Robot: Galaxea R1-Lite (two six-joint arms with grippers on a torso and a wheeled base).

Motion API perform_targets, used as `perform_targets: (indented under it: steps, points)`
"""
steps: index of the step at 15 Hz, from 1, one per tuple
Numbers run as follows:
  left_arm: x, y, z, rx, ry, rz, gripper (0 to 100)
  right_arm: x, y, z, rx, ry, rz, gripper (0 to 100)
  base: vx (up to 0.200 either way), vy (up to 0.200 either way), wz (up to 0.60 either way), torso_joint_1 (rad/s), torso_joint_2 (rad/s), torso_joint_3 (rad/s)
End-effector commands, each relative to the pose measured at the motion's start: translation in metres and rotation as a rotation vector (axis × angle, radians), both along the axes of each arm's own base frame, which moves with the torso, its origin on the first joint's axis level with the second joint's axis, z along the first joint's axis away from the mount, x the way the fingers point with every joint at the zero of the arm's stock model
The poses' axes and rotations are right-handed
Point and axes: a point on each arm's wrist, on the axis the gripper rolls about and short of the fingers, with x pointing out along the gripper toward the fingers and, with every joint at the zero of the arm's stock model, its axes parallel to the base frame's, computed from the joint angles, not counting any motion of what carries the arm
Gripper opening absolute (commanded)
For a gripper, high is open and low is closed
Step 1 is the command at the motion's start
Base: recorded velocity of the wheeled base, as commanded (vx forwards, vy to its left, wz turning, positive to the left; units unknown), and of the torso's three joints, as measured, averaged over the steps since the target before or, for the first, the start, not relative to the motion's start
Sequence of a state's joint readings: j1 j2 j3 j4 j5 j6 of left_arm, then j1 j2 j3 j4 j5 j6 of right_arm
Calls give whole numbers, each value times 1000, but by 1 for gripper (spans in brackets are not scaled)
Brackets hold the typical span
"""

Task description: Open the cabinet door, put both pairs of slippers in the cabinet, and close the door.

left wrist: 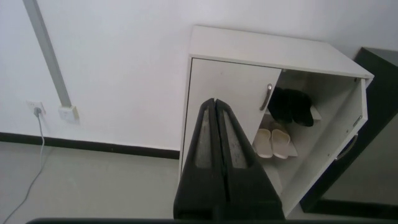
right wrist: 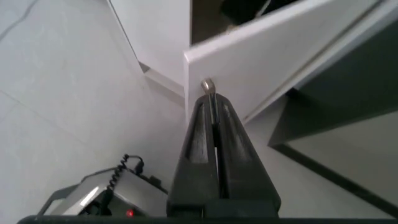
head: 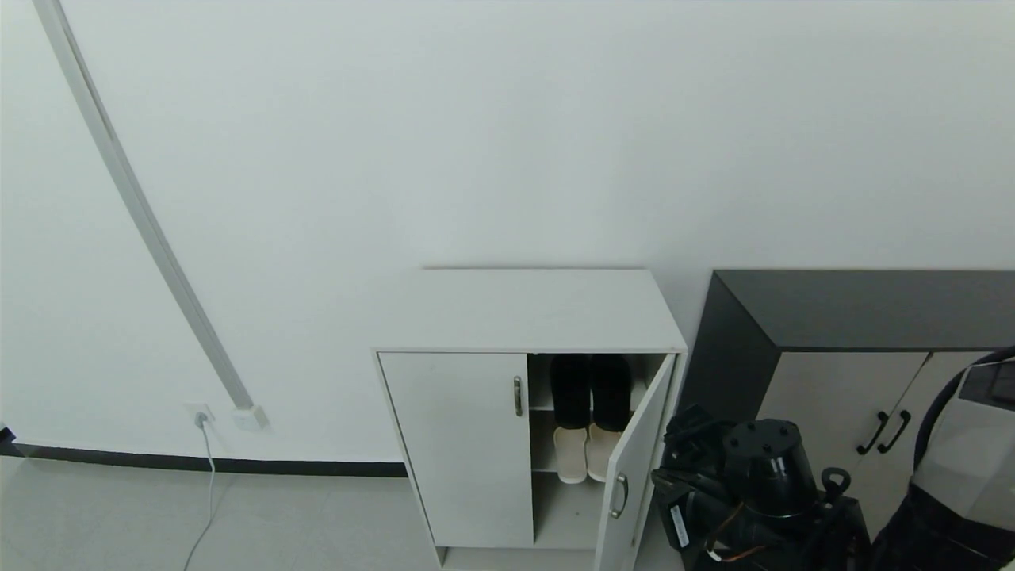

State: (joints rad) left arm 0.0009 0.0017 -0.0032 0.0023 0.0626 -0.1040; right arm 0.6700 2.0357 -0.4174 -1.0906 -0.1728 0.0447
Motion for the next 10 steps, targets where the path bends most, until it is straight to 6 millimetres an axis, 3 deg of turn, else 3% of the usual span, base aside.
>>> perform_targets:
  steps: [1, 6, 10]
  points:
    - [0, 0, 0, 0, 2, 1, 0, -3, -5, -15, -40, 50, -9, 0, 0, 0, 0, 0, 0, 0]
    - [0, 0, 0, 0, 1, 1, 0, 6, -1, -48, -64, 81, -15, 0, 0, 0, 0, 0, 0, 0]
    - [0, 0, 0, 0, 2, 1, 0, 21, 4, -60, -58, 75, -34, 0, 0, 0, 0, 0, 0, 0]
